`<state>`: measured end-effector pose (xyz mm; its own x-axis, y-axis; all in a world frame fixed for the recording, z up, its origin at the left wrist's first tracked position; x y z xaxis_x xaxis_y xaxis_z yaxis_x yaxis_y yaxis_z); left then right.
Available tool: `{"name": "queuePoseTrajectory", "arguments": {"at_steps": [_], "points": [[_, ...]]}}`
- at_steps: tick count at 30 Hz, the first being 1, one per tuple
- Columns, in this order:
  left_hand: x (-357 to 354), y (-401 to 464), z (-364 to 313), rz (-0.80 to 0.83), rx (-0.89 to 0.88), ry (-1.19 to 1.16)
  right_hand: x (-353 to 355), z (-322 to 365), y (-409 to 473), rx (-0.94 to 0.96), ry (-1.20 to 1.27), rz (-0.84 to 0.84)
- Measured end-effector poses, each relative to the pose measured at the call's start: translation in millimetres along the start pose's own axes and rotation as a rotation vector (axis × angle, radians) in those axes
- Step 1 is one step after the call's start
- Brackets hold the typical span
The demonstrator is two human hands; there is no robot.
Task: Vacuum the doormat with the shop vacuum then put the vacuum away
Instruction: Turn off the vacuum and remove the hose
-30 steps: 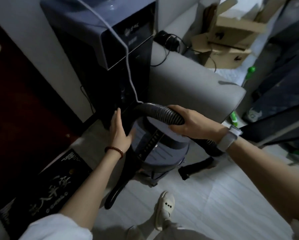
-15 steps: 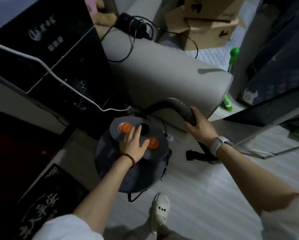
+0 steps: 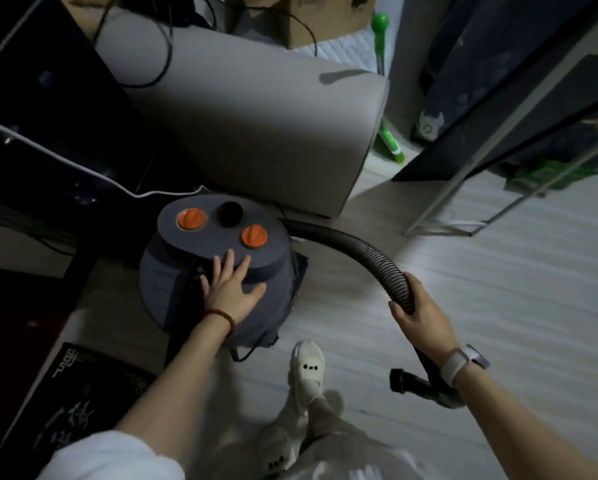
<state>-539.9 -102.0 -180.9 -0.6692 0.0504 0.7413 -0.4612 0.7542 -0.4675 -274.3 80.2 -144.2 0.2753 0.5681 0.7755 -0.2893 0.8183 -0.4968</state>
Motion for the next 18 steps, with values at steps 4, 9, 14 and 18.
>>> {"name": "queuePoseTrajectory", "arguments": {"at_steps": [4,9,14,18], "points": [[-20,-42,-12,-0.057,-0.092,0.073,-24,-45,-72,-0.034,0.054,-0.029],[-123,-130,-32,0.042,-0.097,-0.513,-62,-81,-139,-0.077,0.237,0.019],[-199,-200,-50,0.123,0.08,-0.802,-79,-124,-184,-0.146,0.469,0.114],[-227,-230,-61,0.149,0.091,-0.823,-94,-145,-217,-0.14,0.604,0.19]]}}
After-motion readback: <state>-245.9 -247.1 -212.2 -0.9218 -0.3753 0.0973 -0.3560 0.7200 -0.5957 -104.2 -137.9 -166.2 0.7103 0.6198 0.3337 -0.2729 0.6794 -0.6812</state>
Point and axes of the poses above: each hand's wrist, its own y-axis towards the middle knuckle, its own x-axis out of the back of the hand, z = x × y, the point moved 5 cm from there along y, towards the middle knuckle, and after that the axes turned 13 degrees about -x, right-handed, at the moved point
